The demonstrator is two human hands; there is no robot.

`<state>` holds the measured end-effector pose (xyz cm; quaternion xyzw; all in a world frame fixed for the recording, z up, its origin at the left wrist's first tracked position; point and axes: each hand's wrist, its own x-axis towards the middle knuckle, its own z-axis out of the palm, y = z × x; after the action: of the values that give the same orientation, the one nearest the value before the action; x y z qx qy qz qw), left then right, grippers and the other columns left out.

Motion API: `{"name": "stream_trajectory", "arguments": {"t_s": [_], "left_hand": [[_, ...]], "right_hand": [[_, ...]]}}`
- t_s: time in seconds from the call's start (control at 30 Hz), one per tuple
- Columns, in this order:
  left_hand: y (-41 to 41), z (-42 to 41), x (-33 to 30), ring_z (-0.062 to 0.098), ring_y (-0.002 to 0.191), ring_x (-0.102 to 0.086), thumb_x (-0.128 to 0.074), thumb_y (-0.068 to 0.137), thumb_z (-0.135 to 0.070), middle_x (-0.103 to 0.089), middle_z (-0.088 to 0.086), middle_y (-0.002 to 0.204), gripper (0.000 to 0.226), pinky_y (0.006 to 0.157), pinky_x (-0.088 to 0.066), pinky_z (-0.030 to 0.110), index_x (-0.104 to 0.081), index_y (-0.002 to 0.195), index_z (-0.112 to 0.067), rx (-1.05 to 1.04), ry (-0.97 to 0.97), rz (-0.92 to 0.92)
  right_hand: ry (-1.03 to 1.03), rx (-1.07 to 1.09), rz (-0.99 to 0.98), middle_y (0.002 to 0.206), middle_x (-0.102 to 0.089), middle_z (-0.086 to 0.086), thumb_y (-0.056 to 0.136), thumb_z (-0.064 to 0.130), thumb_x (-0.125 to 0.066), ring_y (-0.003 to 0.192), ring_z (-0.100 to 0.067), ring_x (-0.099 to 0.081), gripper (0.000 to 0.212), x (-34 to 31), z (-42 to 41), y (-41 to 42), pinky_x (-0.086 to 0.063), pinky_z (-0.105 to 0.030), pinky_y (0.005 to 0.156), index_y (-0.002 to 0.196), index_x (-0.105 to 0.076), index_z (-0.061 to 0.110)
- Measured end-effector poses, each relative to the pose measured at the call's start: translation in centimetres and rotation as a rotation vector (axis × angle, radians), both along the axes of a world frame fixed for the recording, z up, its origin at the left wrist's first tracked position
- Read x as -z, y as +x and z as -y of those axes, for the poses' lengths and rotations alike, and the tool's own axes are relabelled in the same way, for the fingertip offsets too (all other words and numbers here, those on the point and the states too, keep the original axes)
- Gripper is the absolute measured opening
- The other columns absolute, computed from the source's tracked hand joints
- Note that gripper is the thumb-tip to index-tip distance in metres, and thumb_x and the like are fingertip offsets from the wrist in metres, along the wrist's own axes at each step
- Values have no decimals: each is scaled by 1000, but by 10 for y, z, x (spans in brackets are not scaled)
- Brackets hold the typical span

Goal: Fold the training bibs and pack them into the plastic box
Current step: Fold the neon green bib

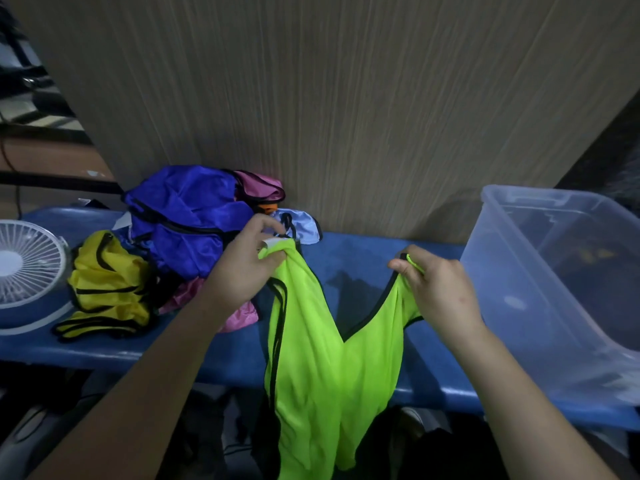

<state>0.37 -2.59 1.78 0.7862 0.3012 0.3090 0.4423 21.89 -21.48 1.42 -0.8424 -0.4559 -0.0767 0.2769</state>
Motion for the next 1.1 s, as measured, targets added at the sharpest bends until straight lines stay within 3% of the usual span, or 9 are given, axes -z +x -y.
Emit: {"name": "stream_trajectory", "arguments": {"t_s": [0.17,0.33,0.43,0.53,0.63,0.7,0.77,0.87,1.1], "left_hand": [[-4,-6,7,25,74,-60,-61,97,-18,-62,2,92,21,74,-50,42,-43,104,-26,-62,150,-168],[-9,-7,-6,-2,69,-45,-52,91,12,-50,-19,73,28,70,-38,11,-49,82,-15,72,88,-1],[-12,-11,-6,20,67,-42,-49,88,7,-58,-8,70,34,68,-37,31,-64,74,-20,76,-74,63],[-17,-17,-6,29,80,-48,-46,74,-6,-67,26,89,40,72,-34,44,-77,90,-26,123,-181,71],[-18,-11,-7,25,87,-59,-46,69,-3,-74,11,107,49,81,-39,38,-78,97,-28,205,-158,33],[-15,-2,-9,13,104,-66,-49,72,-3,-74,-5,113,45,86,-46,30,-78,100,-22,280,-154,19],[-11,5,-8,9,112,-64,-57,80,-10,-73,-7,115,32,96,-45,23,-76,105,-16,351,-100,-12],[-2,11,0,1,111,-62,-74,87,-22,-73,-10,111,16,98,-39,12,-75,103,-19,380,-13,-54],[21,29,10,-8,105,-62,-71,79,-44,-74,-15,105,31,94,-39,8,-75,103,-25,354,-37,-84]], "right_hand": [[-178,70,157,78,-65,-14,90,66,-32,82,-42,-58,58,-10,-1,0,-35,-39,62,106,-64,20],[160,-68,-559,76,-62,1,91,39,-69,70,-16,-51,17,-19,-2,6,-38,-33,64,94,-65,23],[192,-195,-879,83,-62,2,90,29,-73,72,-7,-51,15,-24,2,4,-41,-21,64,101,-66,23],[115,-380,-1053,112,-66,-11,83,26,-77,99,-19,-60,32,-27,9,7,-46,-37,94,114,-66,29],[72,-456,-950,94,-65,5,85,7,-76,87,-11,-59,33,-27,6,2,-47,-32,78,109,-67,28],[94,-400,-807,75,-61,-1,81,5,-80,70,-14,-52,31,-24,-3,-7,-39,-32,65,97,-66,28],[84,-339,-691,62,-52,-11,75,17,-86,59,-17,-41,33,-18,-11,-16,-33,-32,58,92,-64,32],[58,-267,-458,51,-39,6,67,36,-90,55,-10,-31,38,-16,-15,-25,-27,-25,53,91,-61,39],[4,-427,-421,69,-54,7,73,30,-87,66,-7,-47,47,-6,-23,-40,-36,-21,62,102,-51,39]]}}
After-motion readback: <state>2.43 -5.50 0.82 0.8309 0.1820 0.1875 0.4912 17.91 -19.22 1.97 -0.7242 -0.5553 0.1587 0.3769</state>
